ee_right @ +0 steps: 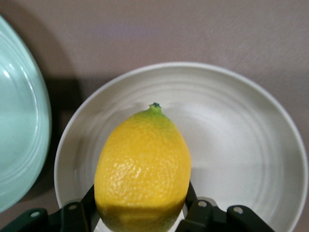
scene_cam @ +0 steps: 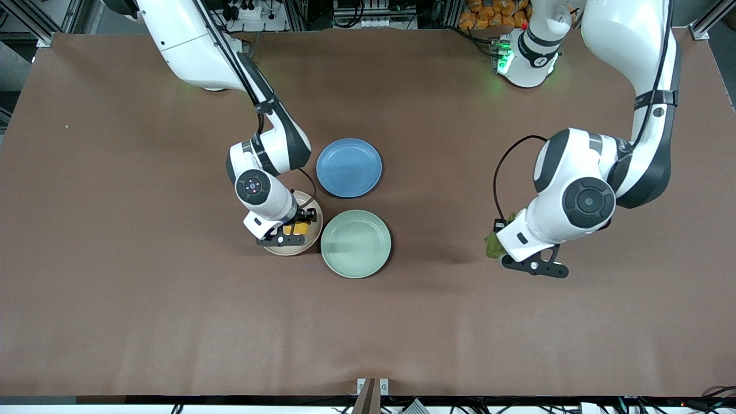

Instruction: Pick lemon and lettuce from plates

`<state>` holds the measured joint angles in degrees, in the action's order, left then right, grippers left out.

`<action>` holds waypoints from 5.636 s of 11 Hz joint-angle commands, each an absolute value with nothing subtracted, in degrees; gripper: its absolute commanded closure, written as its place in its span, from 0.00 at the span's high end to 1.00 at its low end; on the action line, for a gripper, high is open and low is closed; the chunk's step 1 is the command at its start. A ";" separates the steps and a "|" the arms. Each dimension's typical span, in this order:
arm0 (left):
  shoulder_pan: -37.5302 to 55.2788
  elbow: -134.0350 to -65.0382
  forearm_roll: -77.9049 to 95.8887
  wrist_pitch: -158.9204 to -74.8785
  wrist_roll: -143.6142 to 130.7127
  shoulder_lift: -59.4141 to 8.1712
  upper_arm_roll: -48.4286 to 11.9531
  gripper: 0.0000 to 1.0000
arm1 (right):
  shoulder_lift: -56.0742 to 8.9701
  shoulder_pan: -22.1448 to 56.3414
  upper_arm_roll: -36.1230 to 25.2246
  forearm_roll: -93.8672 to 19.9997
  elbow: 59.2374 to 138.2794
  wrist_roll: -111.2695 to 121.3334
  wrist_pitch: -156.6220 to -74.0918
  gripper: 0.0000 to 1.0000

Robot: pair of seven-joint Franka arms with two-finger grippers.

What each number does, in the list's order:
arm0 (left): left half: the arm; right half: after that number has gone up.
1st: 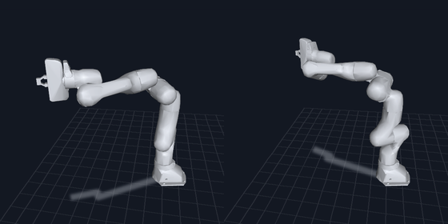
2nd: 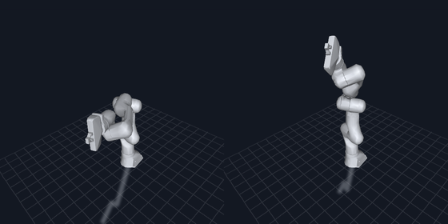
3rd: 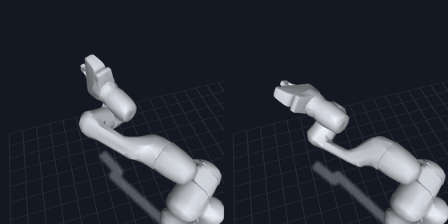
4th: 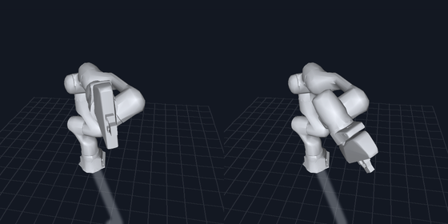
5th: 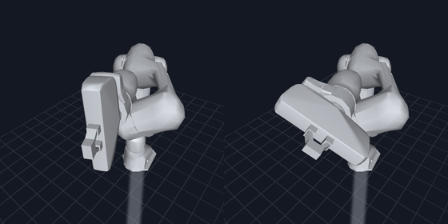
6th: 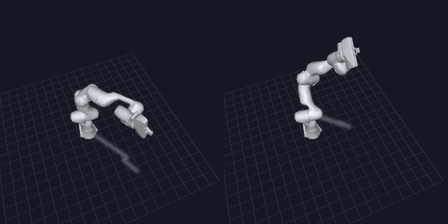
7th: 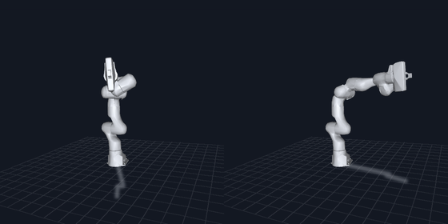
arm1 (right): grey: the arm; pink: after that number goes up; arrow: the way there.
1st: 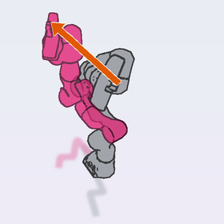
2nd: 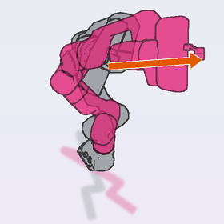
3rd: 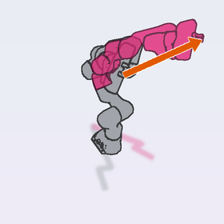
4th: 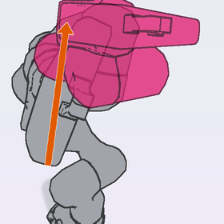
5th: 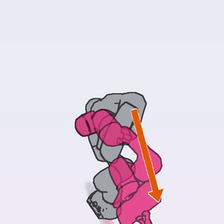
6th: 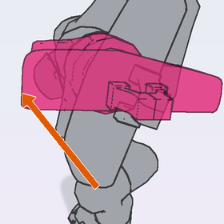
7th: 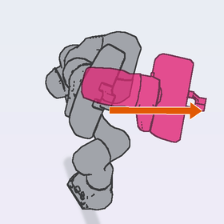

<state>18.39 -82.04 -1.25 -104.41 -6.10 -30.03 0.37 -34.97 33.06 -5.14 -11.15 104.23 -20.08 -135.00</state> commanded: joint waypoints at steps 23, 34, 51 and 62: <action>10.55 -78.84 -1.76 -103.54 -2.99 -21.03 4.66 1.00 | -28.56 -6.32 -5.27 -5.10 108.28 22.68 -132.19 0.82; 8.79 -79.28 -1.76 -87.47 -0.18 -3.96 6.68 1.00 | -28.74 -6.68 -5.27 -4.92 108.19 22.94 -131.57 1.00; 9.05 -82.71 -0.70 -88.42 -2.19 -3.95 5.72 1.00 | -8.39 -9.32 -5.19 -2.82 104.95 20.14 -110.33 1.00; 9.14 -82.44 0.26 -89.73 -3.43 -5.09 5.45 1.00 | 1.14 -4.22 -4.75 -2.91 92.81 3.60 -90.00 1.00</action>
<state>9.06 -82.53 -1.19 -88.73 -2.10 -4.65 5.54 1.19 -4.84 -4.81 -4.11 93.25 4.53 -90.45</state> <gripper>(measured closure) 0.000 0.000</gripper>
